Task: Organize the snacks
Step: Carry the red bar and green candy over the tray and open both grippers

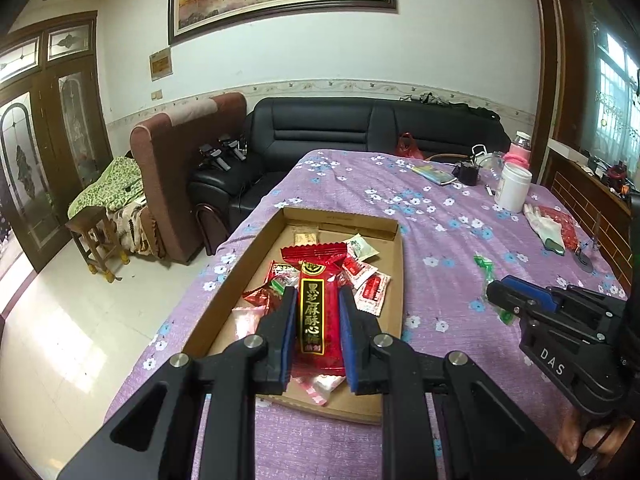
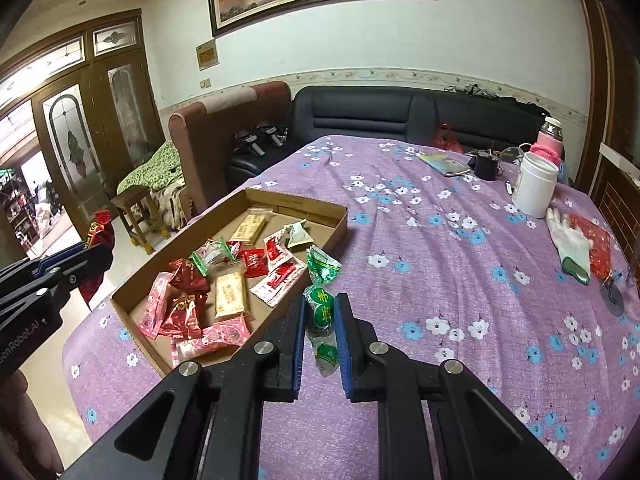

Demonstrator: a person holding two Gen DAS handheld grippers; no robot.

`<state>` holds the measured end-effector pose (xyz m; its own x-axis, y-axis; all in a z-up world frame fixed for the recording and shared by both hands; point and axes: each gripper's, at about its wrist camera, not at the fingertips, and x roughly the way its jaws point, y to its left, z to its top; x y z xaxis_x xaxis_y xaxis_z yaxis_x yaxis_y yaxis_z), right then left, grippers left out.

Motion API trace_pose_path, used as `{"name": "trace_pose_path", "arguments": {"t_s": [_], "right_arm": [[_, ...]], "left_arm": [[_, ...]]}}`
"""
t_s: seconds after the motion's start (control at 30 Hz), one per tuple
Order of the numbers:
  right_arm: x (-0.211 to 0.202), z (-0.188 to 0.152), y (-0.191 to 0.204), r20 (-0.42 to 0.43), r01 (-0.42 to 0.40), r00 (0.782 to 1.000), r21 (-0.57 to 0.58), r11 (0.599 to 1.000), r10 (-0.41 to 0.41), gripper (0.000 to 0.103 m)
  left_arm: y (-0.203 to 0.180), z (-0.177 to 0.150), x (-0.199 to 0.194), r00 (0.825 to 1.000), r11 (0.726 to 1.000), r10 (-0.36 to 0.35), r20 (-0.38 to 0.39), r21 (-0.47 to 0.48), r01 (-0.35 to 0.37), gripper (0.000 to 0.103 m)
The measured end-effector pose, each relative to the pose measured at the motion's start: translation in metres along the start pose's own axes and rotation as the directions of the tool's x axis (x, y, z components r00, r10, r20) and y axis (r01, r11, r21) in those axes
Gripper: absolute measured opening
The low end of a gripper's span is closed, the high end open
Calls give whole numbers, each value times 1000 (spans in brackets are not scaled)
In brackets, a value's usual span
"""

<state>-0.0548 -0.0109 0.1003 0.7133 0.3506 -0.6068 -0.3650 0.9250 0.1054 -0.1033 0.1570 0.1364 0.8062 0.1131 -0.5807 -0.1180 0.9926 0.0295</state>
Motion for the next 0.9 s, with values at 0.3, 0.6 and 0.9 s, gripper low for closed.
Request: {"name": "trace_pose_path", "arguments": {"t_s": [0.3,0.6,0.9], "right_arm": [[18,12,22,-30,-19,999,-35,999,18,16],[35,12,39,-58,-45,997,-57,997,41,16],[40,13,46,-71,-44,997,-77,996,39,16]], "left_arm": [[15,-2,16,1000,1000,8,-30,-26,-9,19],[30,-5,29,998,998,15,-55,-53,-18,19],[37,-7,39,997,998,10,-76,-68,-15,19]]}}
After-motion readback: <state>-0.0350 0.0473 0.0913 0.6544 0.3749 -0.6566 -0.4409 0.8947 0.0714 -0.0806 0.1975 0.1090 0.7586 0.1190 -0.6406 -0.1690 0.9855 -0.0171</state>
